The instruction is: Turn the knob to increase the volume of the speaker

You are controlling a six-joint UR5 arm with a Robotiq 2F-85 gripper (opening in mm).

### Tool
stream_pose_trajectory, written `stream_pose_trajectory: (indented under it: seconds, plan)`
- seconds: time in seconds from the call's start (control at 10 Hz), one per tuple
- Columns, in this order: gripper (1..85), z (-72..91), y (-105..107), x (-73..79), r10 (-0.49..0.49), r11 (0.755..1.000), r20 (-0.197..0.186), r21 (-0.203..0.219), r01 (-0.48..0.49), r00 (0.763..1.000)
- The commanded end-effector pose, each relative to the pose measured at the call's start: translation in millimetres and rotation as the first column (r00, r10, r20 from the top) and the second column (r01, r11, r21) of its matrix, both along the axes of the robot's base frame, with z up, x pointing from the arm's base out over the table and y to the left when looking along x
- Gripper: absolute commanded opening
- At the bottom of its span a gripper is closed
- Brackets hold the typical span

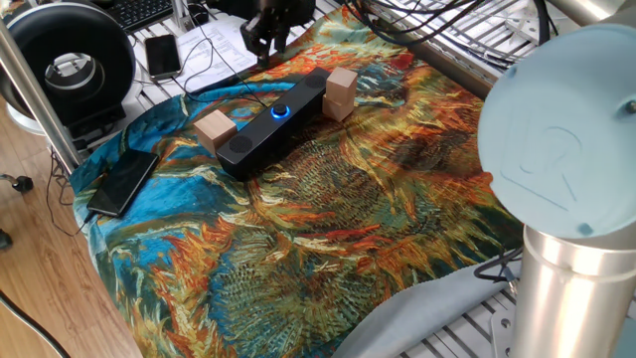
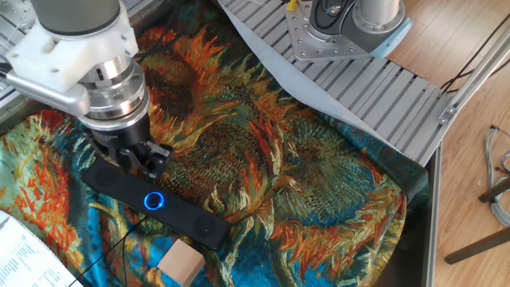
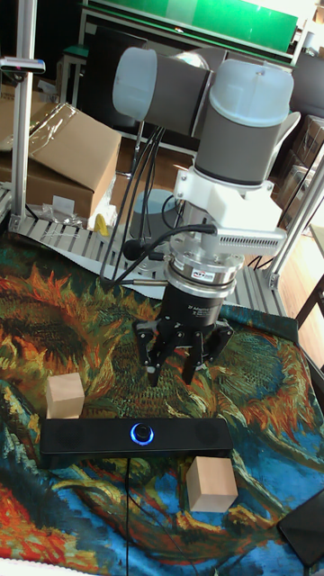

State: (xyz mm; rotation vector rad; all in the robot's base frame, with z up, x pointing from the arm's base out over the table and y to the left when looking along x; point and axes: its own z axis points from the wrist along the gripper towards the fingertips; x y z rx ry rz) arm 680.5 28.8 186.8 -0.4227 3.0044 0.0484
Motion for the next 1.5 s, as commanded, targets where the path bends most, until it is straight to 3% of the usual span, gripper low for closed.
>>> stream_pose_trajectory:
  seconds: [0.0,0.2,0.3,0.5,0.9,1.0,1.2,1.4]
  plan:
    - [77.3,-3.1,-4,-9.4,0.017,1.0,-0.038,-0.009,-0.017,0.999]
    - [71.0,-12.6,1,-5.5,0.017,1.0,-0.002,0.013,-0.017,1.0]
    - [64.0,-18.5,3,-3.7,0.018,1.0,0.01,0.025,-0.018,1.0]
    - [57.0,-27.2,3,-3.8,-0.001,1.0,0.015,0.023,0.0,1.0]
    - [56.3,-38.5,-3,2.8,0.02,1.0,0.037,-0.005,-0.02,0.999]
    - [56.3,-35.1,-4,4.6,0.028,1.0,0.05,-0.011,-0.027,0.998]
    - [56.3,-30.2,5,5.6,0.008,1.0,0.048,0.027,-0.009,0.999]
    - [56.3,-30.6,-2,6.1,-0.002,1.0,0.049,0.001,0.001,0.999]
